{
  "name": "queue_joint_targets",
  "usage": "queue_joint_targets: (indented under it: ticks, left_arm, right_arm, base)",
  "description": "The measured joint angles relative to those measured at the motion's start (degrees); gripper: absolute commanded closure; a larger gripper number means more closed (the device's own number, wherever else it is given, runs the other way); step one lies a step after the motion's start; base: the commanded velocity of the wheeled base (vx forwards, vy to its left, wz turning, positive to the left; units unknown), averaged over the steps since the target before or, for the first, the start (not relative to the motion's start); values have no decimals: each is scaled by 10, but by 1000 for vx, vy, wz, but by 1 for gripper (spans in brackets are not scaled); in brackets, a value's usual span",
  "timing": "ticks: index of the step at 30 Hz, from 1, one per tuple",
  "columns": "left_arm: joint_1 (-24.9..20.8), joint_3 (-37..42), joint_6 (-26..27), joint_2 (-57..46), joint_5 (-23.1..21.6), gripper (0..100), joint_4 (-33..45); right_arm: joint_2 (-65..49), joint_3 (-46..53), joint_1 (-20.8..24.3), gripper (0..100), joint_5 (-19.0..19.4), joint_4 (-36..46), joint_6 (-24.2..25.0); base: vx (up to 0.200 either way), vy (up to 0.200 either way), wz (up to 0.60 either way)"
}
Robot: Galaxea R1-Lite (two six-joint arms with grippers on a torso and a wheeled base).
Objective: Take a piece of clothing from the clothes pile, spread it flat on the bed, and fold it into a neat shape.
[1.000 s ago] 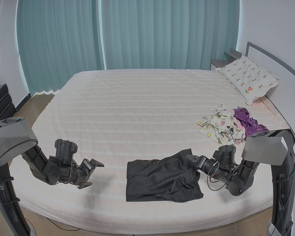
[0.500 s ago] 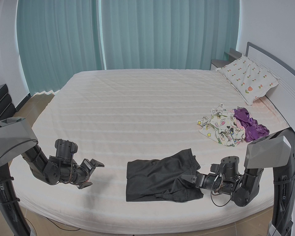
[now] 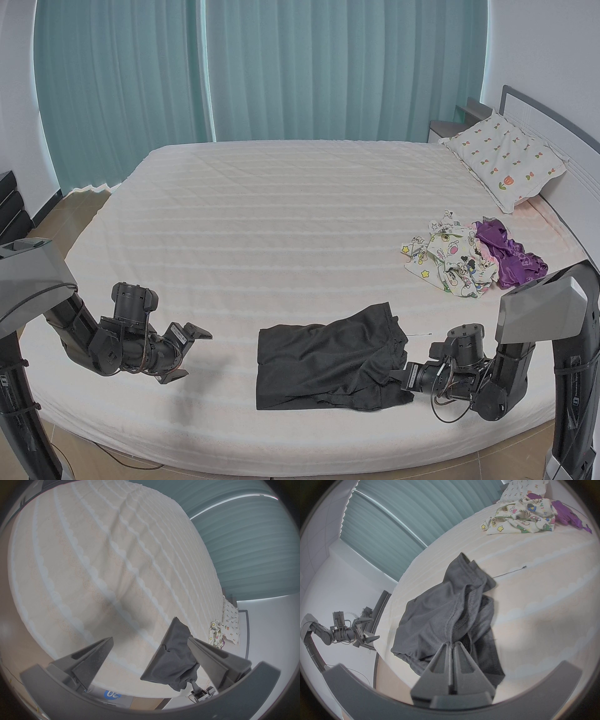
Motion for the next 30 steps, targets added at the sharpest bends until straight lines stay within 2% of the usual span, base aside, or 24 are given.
queue_joint_targets:
  ticks: [8,17,23,24,30]
  left_arm:
    - [0,0,0,0,0,0,0]
    - [0,0,0,1,1,0,0]
    - [0,-1,0,2,1,0,0]
    - [0,-1,0,2,1,0,0]
    - [0,-1,0,2,1,0,0]
  right_arm:
    - [-36,29,-13,100,2,26,-26]
    - [-31,71,-49,100,21,41,-149]
    - [-20,80,-60,100,22,46,-163]
    - [-19,80,-61,0,22,47,-164]
    - [-18,79,-64,0,21,58,-169]
  base:
    - [0,0,0]
    - [0,0,0]
    - [0,0,0]
    - [0,0,0]
    - [0,0,0]
